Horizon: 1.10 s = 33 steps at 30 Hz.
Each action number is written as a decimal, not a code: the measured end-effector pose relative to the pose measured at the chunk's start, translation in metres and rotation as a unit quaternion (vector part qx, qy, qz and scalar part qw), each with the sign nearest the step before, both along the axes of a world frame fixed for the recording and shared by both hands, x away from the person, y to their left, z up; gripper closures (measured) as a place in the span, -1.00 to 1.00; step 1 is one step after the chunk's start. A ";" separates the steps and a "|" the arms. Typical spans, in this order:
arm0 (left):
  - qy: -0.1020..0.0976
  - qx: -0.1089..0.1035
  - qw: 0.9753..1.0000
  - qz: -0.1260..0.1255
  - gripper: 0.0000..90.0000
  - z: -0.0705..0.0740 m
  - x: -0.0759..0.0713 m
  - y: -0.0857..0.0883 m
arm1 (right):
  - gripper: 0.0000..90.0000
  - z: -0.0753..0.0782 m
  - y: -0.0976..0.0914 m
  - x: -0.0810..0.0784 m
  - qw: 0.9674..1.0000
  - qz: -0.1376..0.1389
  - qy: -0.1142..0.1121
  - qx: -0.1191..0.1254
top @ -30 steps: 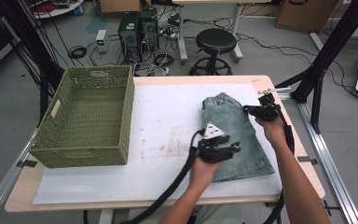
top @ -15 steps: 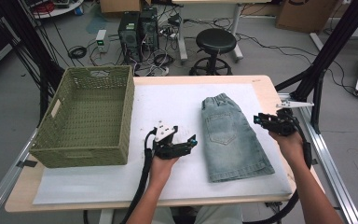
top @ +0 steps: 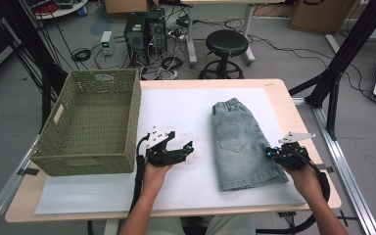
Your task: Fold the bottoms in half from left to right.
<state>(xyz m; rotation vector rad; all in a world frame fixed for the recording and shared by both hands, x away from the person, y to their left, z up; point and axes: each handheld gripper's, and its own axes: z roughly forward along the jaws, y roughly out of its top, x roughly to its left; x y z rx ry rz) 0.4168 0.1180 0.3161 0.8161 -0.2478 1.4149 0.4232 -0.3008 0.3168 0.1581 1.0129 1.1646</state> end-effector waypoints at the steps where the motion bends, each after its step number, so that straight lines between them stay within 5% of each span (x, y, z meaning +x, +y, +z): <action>1: 0.000 -0.002 1.000 0.000 -0.54 0.000 0.000 0.002 | 0.97 0.000 -0.003 -0.001 1.000 0.001 0.004 0.007; 7: 0.007 -0.004 1.000 -0.004 -0.54 -0.001 0.003 0.005 | 0.98 -0.005 -0.028 -0.010 0.998 -0.001 0.033 0.052; 9: 0.009 -0.002 1.000 -0.005 -0.54 -0.001 0.004 0.004 | 0.97 -0.003 -0.028 -0.007 0.997 -0.007 0.072 0.041; 11: 0.009 -0.002 1.000 -0.006 -0.54 -0.001 0.004 0.003 | 0.97 -0.004 -0.024 -0.003 0.996 -0.034 0.079 0.028; 14: 0.012 -0.005 1.000 -0.007 -0.54 0.000 0.004 0.004 | 0.94 -0.002 -0.022 0.004 0.995 -0.058 0.079 0.025; 16: 0.012 -0.007 1.000 -0.008 -0.54 0.000 0.004 0.006 | 0.65 -0.004 -0.023 0.004 0.995 -0.061 0.069 0.035; 18: 0.013 -0.008 1.000 -0.006 -0.54 0.000 0.004 0.007 | 0.55 -0.008 -0.025 -0.001 0.997 -0.039 0.051 0.038; 22: 0.013 -0.010 1.000 -0.010 -0.54 0.001 0.005 0.009 | 0.50 -0.024 -0.023 -0.007 1.000 0.013 0.018 0.005; 25: 0.014 -0.012 1.000 -0.011 -0.54 0.001 0.004 0.010 | 0.49 -0.030 -0.018 0.000 0.999 0.016 0.030 -0.020; 29: 0.013 -0.009 1.000 -0.009 -0.54 0.000 0.004 0.011 | 0.48 -0.033 -0.022 0.017 0.999 -0.006 0.048 -0.011; 33: 0.014 -0.008 1.000 -0.009 -0.54 0.000 0.004 0.012 | 0.42 -0.038 -0.033 0.018 0.999 0.012 0.044 0.002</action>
